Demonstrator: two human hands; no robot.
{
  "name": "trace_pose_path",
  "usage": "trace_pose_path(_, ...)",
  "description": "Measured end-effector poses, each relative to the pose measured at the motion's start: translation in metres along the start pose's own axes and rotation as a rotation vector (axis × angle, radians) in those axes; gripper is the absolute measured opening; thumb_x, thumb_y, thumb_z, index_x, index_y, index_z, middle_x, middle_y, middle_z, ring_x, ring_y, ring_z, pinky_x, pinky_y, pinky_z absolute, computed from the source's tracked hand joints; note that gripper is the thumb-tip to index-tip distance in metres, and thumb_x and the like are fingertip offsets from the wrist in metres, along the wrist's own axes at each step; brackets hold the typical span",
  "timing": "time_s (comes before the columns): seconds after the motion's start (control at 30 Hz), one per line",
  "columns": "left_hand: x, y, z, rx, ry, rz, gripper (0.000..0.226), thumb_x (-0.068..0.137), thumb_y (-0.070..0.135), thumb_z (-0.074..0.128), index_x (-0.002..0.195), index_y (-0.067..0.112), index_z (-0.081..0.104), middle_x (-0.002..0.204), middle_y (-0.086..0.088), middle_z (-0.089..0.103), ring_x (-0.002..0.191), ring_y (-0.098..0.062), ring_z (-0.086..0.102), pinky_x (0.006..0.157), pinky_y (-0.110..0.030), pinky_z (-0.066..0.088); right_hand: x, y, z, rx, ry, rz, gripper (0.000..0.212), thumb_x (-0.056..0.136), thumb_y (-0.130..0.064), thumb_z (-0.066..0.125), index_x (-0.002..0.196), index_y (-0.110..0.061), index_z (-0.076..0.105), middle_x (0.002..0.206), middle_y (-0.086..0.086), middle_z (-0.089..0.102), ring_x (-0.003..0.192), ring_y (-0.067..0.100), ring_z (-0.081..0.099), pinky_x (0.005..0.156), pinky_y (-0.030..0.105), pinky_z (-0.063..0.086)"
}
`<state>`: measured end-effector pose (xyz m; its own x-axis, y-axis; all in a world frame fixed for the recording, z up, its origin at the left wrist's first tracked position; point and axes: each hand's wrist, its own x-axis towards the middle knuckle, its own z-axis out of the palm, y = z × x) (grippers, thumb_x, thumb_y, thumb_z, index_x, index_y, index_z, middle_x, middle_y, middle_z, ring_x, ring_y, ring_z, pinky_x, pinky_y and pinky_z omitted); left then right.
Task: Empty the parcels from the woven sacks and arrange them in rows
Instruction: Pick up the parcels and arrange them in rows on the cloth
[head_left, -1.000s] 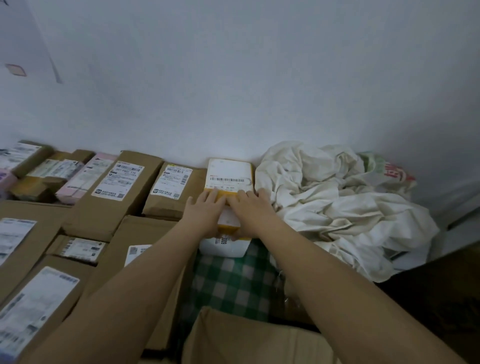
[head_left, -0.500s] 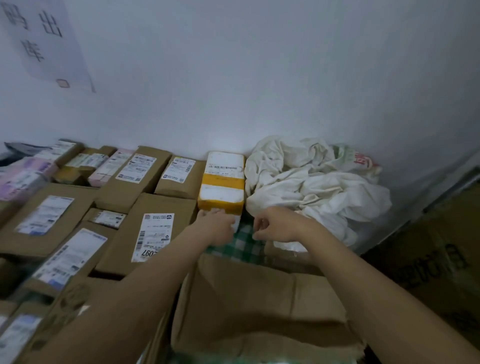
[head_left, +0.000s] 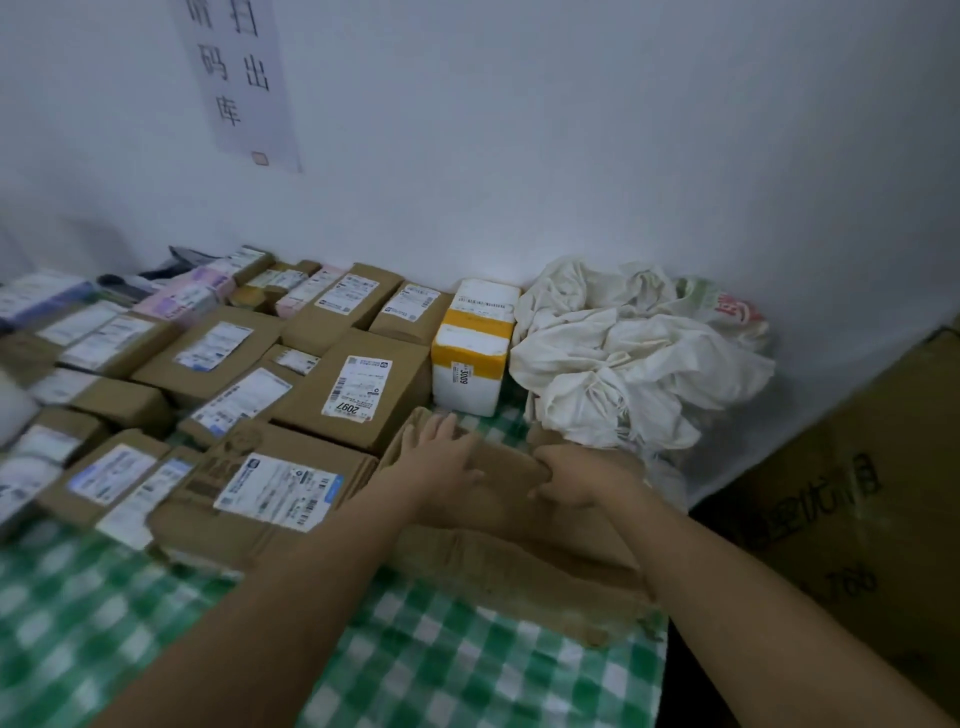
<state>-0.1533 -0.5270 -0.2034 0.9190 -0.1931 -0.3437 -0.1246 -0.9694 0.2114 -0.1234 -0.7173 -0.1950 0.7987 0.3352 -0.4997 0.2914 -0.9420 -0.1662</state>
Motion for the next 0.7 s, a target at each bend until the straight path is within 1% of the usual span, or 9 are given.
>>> trace_pose_path(0.1,-0.024,0.002,0.007,-0.052,-0.028,-0.107,0.057,0.097,0.045,0.042,0.147,0.026,0.022,0.159,-0.011,-0.010,0.145,-0.036,-0.012,0.113,-0.064,-0.001,-0.011,-0.009,-0.004,-0.076,-0.028,-0.014,0.047,0.092,-0.041,0.059,0.131,-0.016,0.049,0.130,0.006,0.053,0.115,0.024,0.051,0.081,0.030,0.036)
trace_pose_path(0.23,-0.051,-0.006,0.015,-0.133,-0.051,-0.221,0.071,0.094,0.054,0.042,0.151,0.029,0.009,0.158,-0.012,-0.015,0.143,-0.040,-0.016,0.113,-0.065,0.002,-0.025,-0.018,-0.006,-0.068,-0.038,-0.011,0.056,0.091,-0.043,0.058,0.136,-0.012,0.046,0.133,0.009,0.051,0.116,0.025,0.051,0.088,0.033,0.041)
trace_pose_path(0.37,-0.063,-0.021,0.022,-0.197,-0.067,-0.217,0.072,0.090,0.064,0.038,0.149,0.032,0.014,0.159,-0.014,-0.003,0.144,-0.040,-0.010,0.113,-0.064,0.010,-0.042,-0.025,-0.009,0.039,-0.011,0.011,0.059,0.089,-0.041,0.059,0.138,-0.010,0.044,0.134,0.010,0.050,0.116,0.026,0.052,0.089,0.033,0.046)
trace_pose_path(0.43,-0.072,-0.024,0.021,-0.223,-0.080,-0.189,0.066,0.091,0.062,0.036,0.148,0.033,0.021,0.159,-0.013,0.006,0.145,-0.041,-0.006,0.113,-0.063,0.012,-0.056,-0.036,-0.007,0.125,-0.008,-0.014,0.049,0.091,-0.038,0.058,0.131,-0.013,0.048,0.126,0.007,0.053,0.106,0.024,0.056,0.076,0.028,0.047)
trace_pose_path(0.5,-0.082,-0.025,0.018,-0.229,-0.090,-0.187,0.054,0.098,0.051,0.034,0.148,0.031,0.025,0.158,-0.011,0.011,0.145,-0.041,-0.001,0.115,-0.059,0.012,-0.065,-0.049,0.000,0.302,-0.031,-0.043,0.028,0.092,-0.039,0.057,0.109,-0.017,0.054,0.108,0.005,0.059,0.086,0.020,0.063,0.060,0.025,0.050)
trace_pose_path(0.53,-0.085,-0.024,0.016,-0.231,-0.082,-0.186,0.051,0.100,0.045,0.032,0.148,0.030,0.024,0.158,-0.012,0.013,0.145,-0.040,0.000,0.116,-0.057,0.011,-0.068,-0.055,0.002,0.385,-0.041,-0.057,0.025,0.093,-0.043,0.055,0.097,-0.018,0.054,0.099,0.005,0.062,0.078,0.019,0.065,0.056,0.025,0.051)
trace_pose_path(0.57,-0.089,-0.025,0.015,-0.231,-0.075,-0.182,0.050,0.102,0.042,0.031,0.149,0.028,0.024,0.158,-0.012,0.013,0.145,-0.038,0.002,0.117,-0.054,0.012,-0.072,-0.062,0.005,0.454,-0.043,-0.077,0.030,0.095,-0.047,0.051,0.091,-0.017,0.053,0.092,0.007,0.064,0.075,0.019,0.067,0.056,0.025,0.053)
trace_pose_path(0.63,-0.098,-0.025,0.015,-0.253,-0.058,-0.160,0.050,0.103,0.037,0.031,0.150,0.021,0.024,0.157,-0.012,0.016,0.146,-0.034,0.009,0.116,-0.049,0.014,-0.076,-0.072,0.012,0.532,-0.047,-0.078,0.043,0.098,-0.052,0.042,0.094,-0.013,0.056,0.091,0.010,0.067,0.077,0.021,0.067,0.062,0.028,0.055)
trace_pose_path(0.7,-0.105,-0.026,0.016,-0.315,-0.031,-0.137,0.052,0.103,0.039,0.032,0.149,0.015,0.024,0.156,-0.014,0.021,0.144,-0.032,0.017,0.115,-0.047,0.018,-0.076,-0.078,0.019,0.519,-0.002,-0.078,0.040,0.101,-0.047,0.040,0.093,-0.011,0.057,0.089,0.009,0.065,0.079,0.021,0.064,0.070,0.032,0.053)
